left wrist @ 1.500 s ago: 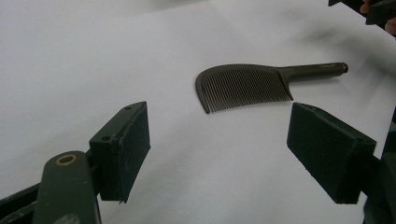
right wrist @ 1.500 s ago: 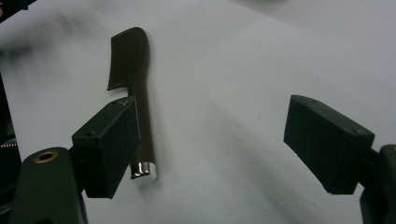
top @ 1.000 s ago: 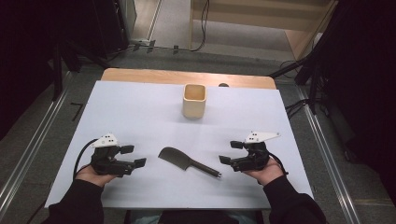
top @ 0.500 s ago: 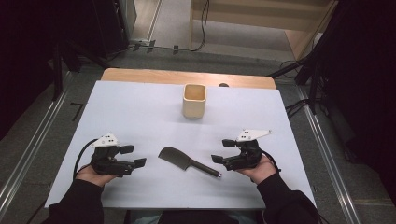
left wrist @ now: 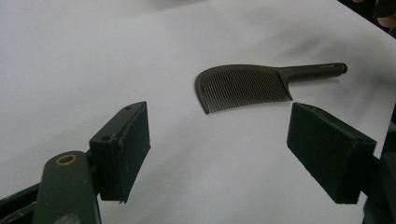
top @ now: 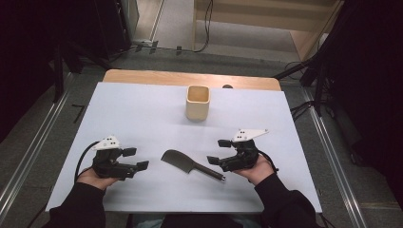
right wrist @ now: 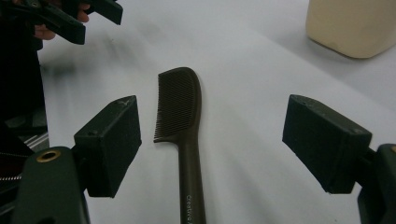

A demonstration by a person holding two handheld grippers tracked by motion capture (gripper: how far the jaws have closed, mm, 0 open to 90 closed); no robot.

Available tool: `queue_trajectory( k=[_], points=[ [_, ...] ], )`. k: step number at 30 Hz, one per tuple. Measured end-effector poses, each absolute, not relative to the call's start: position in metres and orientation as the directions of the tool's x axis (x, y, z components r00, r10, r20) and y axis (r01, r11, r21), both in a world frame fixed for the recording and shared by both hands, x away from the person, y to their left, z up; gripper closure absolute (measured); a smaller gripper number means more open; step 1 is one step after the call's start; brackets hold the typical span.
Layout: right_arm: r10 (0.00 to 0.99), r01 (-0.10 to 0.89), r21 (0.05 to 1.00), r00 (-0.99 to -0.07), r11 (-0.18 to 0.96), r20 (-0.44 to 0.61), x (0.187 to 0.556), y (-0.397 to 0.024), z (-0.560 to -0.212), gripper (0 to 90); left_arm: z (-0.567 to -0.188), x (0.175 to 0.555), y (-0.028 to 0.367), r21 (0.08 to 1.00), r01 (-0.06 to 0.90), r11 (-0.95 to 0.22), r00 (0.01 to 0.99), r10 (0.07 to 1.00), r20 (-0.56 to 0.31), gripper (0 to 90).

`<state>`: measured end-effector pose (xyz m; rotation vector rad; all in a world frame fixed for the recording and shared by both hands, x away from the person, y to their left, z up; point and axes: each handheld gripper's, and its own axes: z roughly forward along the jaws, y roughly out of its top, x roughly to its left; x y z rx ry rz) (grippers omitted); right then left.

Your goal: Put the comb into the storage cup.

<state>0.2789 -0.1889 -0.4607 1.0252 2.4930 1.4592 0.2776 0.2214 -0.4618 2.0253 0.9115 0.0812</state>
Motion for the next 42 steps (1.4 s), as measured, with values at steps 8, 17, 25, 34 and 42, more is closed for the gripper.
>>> queue_trajectory(
  k=[8, 17, 25, 34, 42],
  points=[
    [0.571, 0.512, 0.79, -0.779, 0.337, 0.261, 0.278, -0.186, -0.463, 18.2, -0.462, 0.277, 0.221, 0.749, 0.571, -0.337, 0.728, 0.629, -0.272, 22.0],
    [0.557, 0.513, 0.781, -0.788, 0.357, 0.263, 0.275, -0.184, -0.471, 19.0, -0.462, 0.277, 0.222, 0.749, 0.57, -0.337, 0.728, 0.629, -0.271, 22.0],
    [0.559, 0.523, 0.769, -0.785, 0.369, 0.266, 0.271, -0.184, -0.477, 19.9, -0.461, 0.277, 0.222, 0.749, 0.57, -0.337, 0.729, 0.629, -0.272, 22.0],
    [0.552, 0.508, 0.765, -0.798, 0.396, 0.244, 0.267, -0.184, -0.484, 21.2, -0.461, 0.277, 0.222, 0.75, 0.569, -0.338, 0.729, 0.629, -0.27, 22.0],
    [0.539, 0.496, 0.754, -0.812, 0.431, 0.226, 0.264, -0.181, -0.494, 23.1, -0.462, 0.278, 0.222, 0.75, 0.569, -0.337, 0.728, 0.631, -0.269, 22.0]
  ],
)
